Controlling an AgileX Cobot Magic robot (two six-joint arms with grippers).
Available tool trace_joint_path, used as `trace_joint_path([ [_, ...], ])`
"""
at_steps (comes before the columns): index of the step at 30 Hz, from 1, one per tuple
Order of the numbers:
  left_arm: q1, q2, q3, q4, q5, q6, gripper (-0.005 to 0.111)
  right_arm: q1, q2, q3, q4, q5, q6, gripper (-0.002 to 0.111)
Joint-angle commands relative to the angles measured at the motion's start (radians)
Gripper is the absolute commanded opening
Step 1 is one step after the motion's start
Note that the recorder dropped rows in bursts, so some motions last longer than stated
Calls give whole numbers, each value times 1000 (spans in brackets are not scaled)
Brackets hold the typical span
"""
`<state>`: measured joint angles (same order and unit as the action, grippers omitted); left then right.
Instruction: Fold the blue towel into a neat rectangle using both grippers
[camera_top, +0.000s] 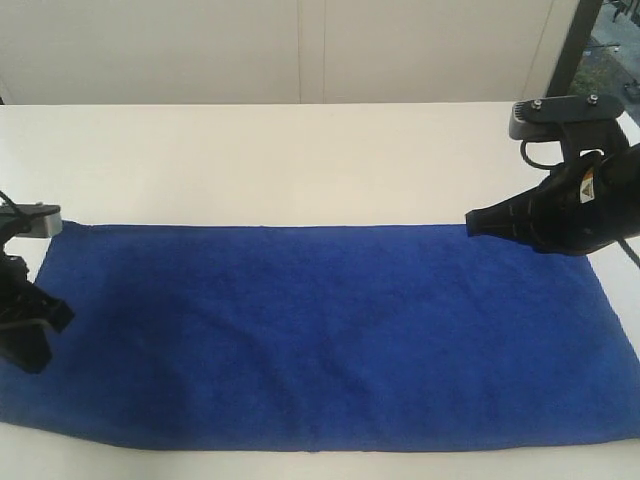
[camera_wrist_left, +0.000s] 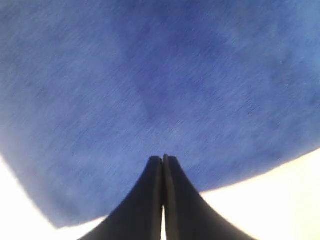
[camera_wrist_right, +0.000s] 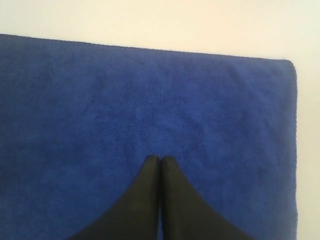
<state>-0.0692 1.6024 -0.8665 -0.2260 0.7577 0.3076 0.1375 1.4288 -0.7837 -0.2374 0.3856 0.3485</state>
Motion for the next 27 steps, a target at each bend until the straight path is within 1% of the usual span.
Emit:
trace_joint_path([
  [1, -3, -9, -18, 218, 85, -211, 0, -6, 0, 4, 1, -8, -13, 0],
  [3, -3, -9, -18, 267, 96, -267, 0, -6, 0, 4, 1, -8, -13, 0],
  [8, -3, -9, -18, 260, 84, -263, 1, -6, 0, 4, 1, -8, -13, 0],
  [11, -3, -9, -18, 264, 69, -257, 13, -6, 0, 4, 1, -8, -13, 0],
  [13, -3, -7, -11, 282, 59, -257, 26, -6, 0, 4, 1, -8, -13, 0],
  [15, -3, -7, 8, 299, 24, -257, 36, -6, 0, 4, 1, -8, -13, 0],
  [17, -3, -7, 35, 301, -25, -257, 43, -6, 0, 4, 1, -8, -13, 0],
  [19, -3, -7, 57, 301, -58, -257, 46, -6, 0, 4, 1, -10, -13, 0],
  [27, -3, -7, 68, 323, -84, -260, 46, -6, 0, 4, 1, -12, -13, 0],
])
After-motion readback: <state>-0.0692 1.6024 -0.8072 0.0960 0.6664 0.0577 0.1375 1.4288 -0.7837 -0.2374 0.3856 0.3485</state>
